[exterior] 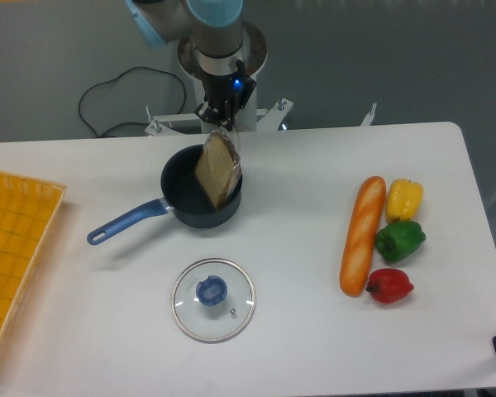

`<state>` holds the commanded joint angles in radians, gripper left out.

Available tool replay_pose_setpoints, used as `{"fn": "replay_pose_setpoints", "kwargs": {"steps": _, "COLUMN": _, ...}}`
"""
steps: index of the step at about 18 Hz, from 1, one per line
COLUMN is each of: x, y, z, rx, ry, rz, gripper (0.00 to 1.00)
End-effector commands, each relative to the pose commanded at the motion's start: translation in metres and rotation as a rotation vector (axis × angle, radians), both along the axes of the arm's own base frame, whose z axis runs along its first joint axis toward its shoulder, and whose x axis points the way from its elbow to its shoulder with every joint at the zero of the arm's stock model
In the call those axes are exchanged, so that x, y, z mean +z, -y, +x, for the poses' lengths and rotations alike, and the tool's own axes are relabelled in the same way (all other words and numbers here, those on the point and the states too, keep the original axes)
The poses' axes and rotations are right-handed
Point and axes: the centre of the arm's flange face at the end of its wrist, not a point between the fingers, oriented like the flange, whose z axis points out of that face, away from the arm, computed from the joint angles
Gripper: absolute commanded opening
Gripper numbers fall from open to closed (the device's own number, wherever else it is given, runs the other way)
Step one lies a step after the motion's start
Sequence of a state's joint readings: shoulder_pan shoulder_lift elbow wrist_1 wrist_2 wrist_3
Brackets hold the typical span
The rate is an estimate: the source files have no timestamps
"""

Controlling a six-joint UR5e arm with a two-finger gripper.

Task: Put the toast in the pot
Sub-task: 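Open the gripper and release the toast into the saucepan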

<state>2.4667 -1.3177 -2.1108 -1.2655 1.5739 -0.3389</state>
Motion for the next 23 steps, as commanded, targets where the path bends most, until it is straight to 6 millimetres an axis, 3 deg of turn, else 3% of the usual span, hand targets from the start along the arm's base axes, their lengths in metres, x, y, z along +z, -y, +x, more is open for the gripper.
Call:
{"fn": "replay_pose_setpoints", "kwargs": {"steps": 2, "x": -0.002, "y": -0.002, "z": 0.0, "rx": 0.0, "ry": 0.004, "rz": -0.005, "gripper": 0.08}}
{"fn": "replay_pose_setpoints", "kwargs": {"steps": 8, "x": -0.002, "y": -0.002, "z": -0.003, "rx": -0.001, "ry": -0.001, "rz": -0.013, "gripper": 0.34}}
{"fn": "replay_pose_setpoints", "kwargs": {"steps": 15, "x": -0.004, "y": -0.006, "z": -0.009, "rx": -0.009, "ry": -0.017, "rz": -0.045, "gripper": 0.37}}
{"fn": "replay_pose_setpoints", "kwargs": {"steps": 23, "x": 0.007, "y": -0.037, "z": -0.041, "rx": -0.031, "ry": -0.03, "rz": -0.051, "gripper": 0.38}}
